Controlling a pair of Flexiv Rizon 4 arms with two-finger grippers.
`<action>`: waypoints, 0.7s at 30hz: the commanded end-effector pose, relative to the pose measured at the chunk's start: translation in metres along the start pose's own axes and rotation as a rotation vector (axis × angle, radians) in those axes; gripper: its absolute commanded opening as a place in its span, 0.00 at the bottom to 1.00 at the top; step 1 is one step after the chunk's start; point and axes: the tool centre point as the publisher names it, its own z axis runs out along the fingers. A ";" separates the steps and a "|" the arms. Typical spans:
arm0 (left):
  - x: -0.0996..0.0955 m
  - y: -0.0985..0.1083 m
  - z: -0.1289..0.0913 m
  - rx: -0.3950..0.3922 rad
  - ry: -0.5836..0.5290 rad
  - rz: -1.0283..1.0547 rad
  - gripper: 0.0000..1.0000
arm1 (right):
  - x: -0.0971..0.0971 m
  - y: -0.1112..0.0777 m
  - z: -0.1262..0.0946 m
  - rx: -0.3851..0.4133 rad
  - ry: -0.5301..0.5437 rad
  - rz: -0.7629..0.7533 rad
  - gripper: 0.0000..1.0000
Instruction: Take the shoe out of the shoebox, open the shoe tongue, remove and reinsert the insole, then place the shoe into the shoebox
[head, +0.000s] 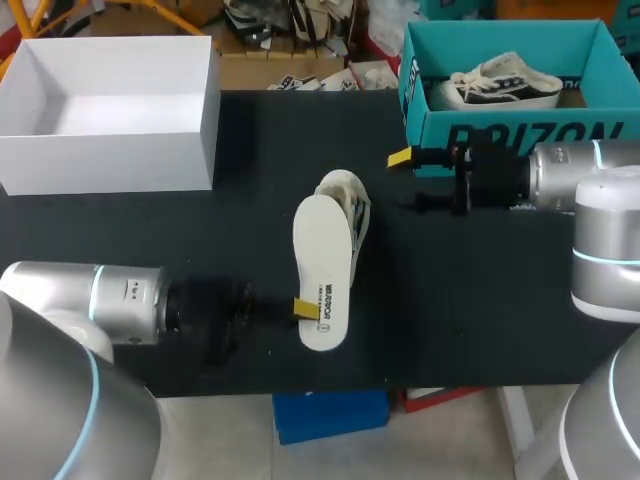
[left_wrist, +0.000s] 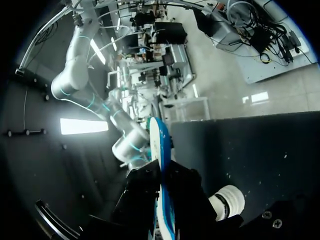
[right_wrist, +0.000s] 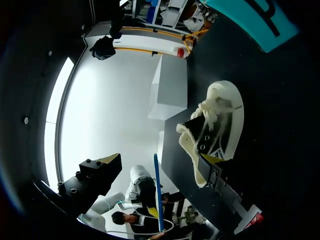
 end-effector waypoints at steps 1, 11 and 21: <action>0.009 0.046 0.015 0.017 -0.001 0.007 0.00 | 0.000 -0.001 0.001 -0.003 -0.002 0.000 1.00; 0.007 0.089 0.019 -0.003 0.025 0.041 0.00 | 0.000 -0.001 0.001 -0.003 -0.002 0.000 1.00; 0.009 0.101 0.018 -0.022 0.025 0.033 0.00 | 0.000 -0.001 0.001 -0.003 -0.002 0.000 1.00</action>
